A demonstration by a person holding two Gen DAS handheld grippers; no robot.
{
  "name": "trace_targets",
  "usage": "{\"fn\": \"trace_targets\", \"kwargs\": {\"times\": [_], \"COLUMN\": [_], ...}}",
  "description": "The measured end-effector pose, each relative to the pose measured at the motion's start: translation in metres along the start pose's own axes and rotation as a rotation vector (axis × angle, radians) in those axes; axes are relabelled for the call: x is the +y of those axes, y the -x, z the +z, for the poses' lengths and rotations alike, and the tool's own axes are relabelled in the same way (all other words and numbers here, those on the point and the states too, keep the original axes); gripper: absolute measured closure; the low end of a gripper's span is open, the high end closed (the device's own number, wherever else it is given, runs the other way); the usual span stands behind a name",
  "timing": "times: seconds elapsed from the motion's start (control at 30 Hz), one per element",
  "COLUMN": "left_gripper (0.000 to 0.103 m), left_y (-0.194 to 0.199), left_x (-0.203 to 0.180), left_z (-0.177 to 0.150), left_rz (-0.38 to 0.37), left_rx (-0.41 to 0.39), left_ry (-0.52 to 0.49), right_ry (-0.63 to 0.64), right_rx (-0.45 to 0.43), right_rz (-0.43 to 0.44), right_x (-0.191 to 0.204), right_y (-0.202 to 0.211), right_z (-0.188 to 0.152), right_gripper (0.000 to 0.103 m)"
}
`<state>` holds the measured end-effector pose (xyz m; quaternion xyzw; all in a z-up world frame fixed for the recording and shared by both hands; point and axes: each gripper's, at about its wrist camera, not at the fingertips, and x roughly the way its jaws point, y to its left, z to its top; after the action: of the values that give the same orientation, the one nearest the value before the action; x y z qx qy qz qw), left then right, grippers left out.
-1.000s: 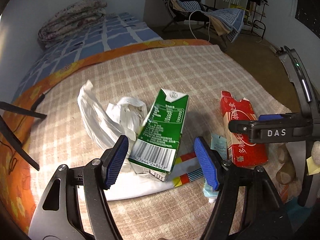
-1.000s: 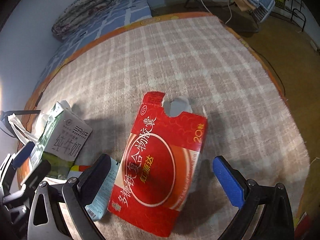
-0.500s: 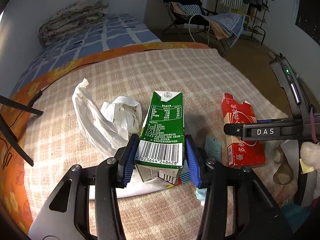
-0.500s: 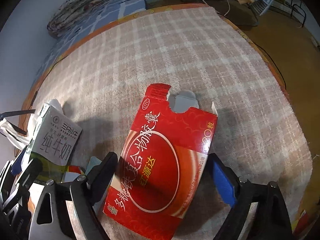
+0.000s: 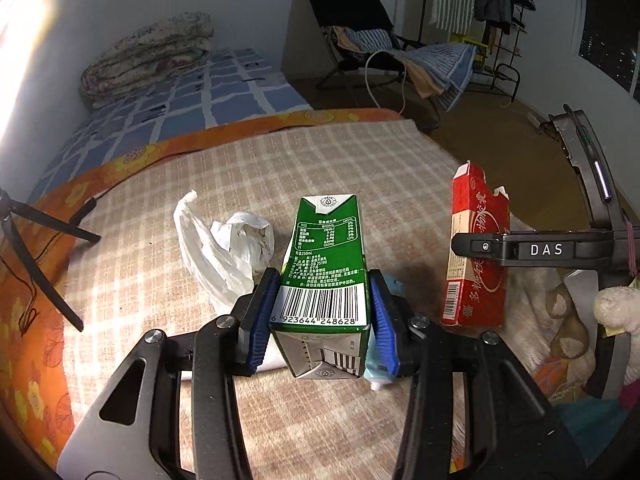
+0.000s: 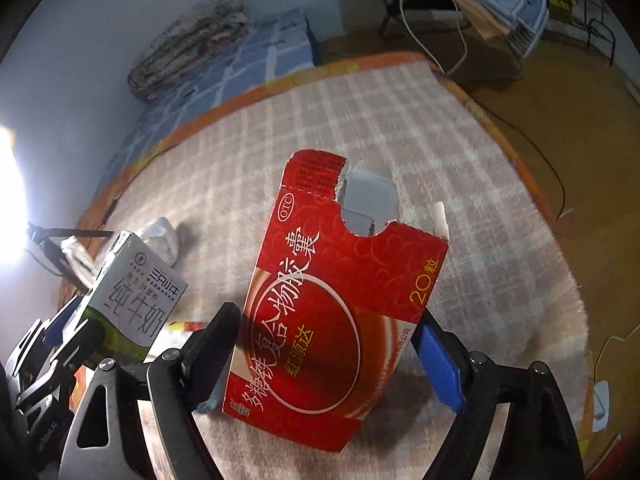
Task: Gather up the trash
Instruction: 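Grasp the green milk carton with the left tool while the right tool grasps the red box, then carry carton and red box to the blue basket and open both tools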
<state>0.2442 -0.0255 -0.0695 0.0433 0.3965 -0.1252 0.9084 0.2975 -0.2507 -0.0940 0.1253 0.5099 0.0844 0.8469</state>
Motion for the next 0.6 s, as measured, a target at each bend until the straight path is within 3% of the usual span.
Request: {"fn": "trace_targets", "kwargs": {"times": [0.6], "left_gripper": [0.059], "left_y": [0.107], "left_x": [0.003], "left_z": [-0.040], "left_rz": [0.014], "left_rx": [-0.055], "left_ry": [0.040], "right_ry": [0.179], "right_rx": [-0.104], "right_rz": [0.098], "right_x": [0.047], "right_y": [0.087], "right_z": [-0.058], "right_gripper": [0.017]}}
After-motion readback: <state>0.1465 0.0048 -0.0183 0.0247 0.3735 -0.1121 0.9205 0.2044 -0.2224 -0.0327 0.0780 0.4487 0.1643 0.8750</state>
